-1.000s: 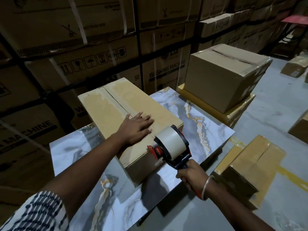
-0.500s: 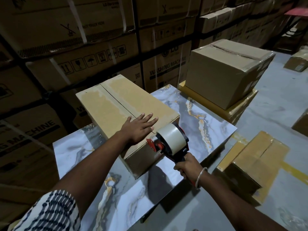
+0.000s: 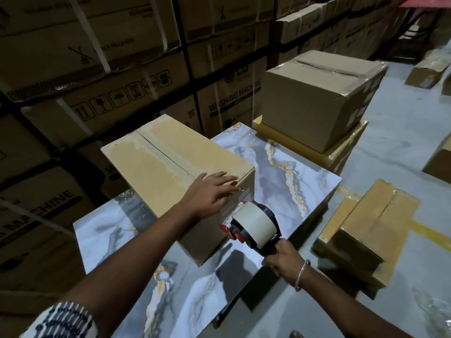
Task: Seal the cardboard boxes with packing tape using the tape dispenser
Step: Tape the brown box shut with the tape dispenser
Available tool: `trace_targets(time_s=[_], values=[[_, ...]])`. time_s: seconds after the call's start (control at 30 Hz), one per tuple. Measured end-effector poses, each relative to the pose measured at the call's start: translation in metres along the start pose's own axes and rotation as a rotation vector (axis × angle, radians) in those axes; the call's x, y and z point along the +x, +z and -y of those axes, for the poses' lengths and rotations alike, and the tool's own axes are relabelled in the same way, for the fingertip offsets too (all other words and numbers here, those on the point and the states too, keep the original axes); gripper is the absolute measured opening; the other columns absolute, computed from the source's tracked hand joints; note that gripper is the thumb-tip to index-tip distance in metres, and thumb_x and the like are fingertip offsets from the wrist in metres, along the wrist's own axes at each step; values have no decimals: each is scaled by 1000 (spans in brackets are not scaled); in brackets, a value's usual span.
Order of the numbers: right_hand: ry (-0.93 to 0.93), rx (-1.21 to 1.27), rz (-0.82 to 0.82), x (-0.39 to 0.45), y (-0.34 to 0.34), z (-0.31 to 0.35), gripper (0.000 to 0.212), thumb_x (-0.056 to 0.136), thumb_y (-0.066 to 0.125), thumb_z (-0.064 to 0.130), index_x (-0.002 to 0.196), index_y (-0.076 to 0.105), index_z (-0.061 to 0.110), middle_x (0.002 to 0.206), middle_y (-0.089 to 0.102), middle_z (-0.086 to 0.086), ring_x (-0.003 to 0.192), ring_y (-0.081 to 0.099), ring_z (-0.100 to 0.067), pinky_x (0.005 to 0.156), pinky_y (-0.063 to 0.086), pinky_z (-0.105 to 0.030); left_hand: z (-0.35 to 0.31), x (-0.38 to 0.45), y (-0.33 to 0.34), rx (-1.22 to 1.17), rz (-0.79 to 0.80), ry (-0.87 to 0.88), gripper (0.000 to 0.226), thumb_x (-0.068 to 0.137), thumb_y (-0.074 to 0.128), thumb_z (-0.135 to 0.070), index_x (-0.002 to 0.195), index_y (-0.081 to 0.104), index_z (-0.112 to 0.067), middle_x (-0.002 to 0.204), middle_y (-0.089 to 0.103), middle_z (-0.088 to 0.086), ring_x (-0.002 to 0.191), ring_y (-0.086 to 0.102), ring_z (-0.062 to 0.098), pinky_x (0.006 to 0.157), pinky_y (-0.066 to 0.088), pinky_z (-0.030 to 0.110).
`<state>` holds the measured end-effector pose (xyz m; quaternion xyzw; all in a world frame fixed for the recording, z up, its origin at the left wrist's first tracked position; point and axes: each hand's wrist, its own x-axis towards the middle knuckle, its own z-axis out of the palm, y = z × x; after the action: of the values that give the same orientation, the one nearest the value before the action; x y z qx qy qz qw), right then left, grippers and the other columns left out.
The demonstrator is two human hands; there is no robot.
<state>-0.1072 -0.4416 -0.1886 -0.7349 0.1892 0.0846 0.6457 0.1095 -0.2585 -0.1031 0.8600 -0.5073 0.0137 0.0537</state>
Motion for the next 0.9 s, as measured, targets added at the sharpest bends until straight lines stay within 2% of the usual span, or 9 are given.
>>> trace_targets(time_s=[0.1, 0.23, 0.33, 0.4, 0.5, 0.6, 0.8, 0.9], values=[[-27, 3, 30, -3, -1, -2, 22, 59, 66, 9, 52, 46, 15, 46, 37, 0, 40, 32, -14, 48, 28, -25, -9, 8, 5, 39, 53, 1, 45, 96, 31, -52, 118, 68, -36, 160, 32, -10, 151, 22, 20, 110, 28, 58], [-17, -15, 16, 0, -5, -6, 24, 59, 68, 10, 52, 47, 18, 48, 39, 0, 40, 34, -14, 49, 29, -25, -7, 10, 7, -6, 134, -10, 42, 94, 35, -53, 111, 69, -37, 165, 16, -10, 154, 4, 16, 114, 15, 65], [6, -2, 17, 0, -3, -4, 26, 58, 68, 9, 51, 45, 19, 47, 37, 0, 38, 32, -14, 48, 28, -24, -6, 11, 6, -40, 147, 15, 48, 88, 31, -58, 102, 69, -34, 166, 13, -10, 154, 0, 14, 109, 20, 67], [16, 2, 19, 2, -1, -3, 28, 58, 67, 8, 49, 42, 17, 45, 35, 0, 36, 31, -14, 46, 26, -22, -6, 12, 5, -59, 146, 27, 44, 88, 34, -56, 98, 68, -31, 166, 13, -9, 154, 0, 14, 106, 23, 67], [24, -27, 6, 6, 1, -6, 27, 57, 69, 12, 57, 43, 7, 47, 33, -3, 37, 29, -16, 49, 25, -27, -7, 12, 5, -62, 158, 33, 32, 91, 43, -47, 97, 67, -27, 167, 11, -7, 154, -2, 14, 107, 22, 68], [55, -34, -6, 10, 1, -5, 30, 56, 70, 16, 65, 42, 6, 47, 32, 1, 39, 29, -16, 50, 26, -29, -10, 11, 2, -102, 176, 23, 27, 90, 47, -41, 98, 67, -25, 167, 11, -8, 154, -4, 12, 110, 16, 71], [83, -41, -46, 15, 6, -3, 30, 51, 68, 16, 53, 38, 13, 39, 37, 7, 34, 34, -14, 48, 28, -24, -14, 9, -6, -148, 238, 3, 24, 90, 44, -33, 98, 65, -27, 166, 3, -15, 152, 3, 3, 109, 14, 71], [81, -72, -58, 17, 6, -4, 29, 51, 68, 18, 50, 39, 16, 37, 38, 11, 32, 35, -9, 48, 29, -23, -14, 9, -5, -170, 251, -6, 17, 94, 51, -23, 100, 67, -23, 166, 1, -17, 152, 3, 0, 109, 8, 74]])
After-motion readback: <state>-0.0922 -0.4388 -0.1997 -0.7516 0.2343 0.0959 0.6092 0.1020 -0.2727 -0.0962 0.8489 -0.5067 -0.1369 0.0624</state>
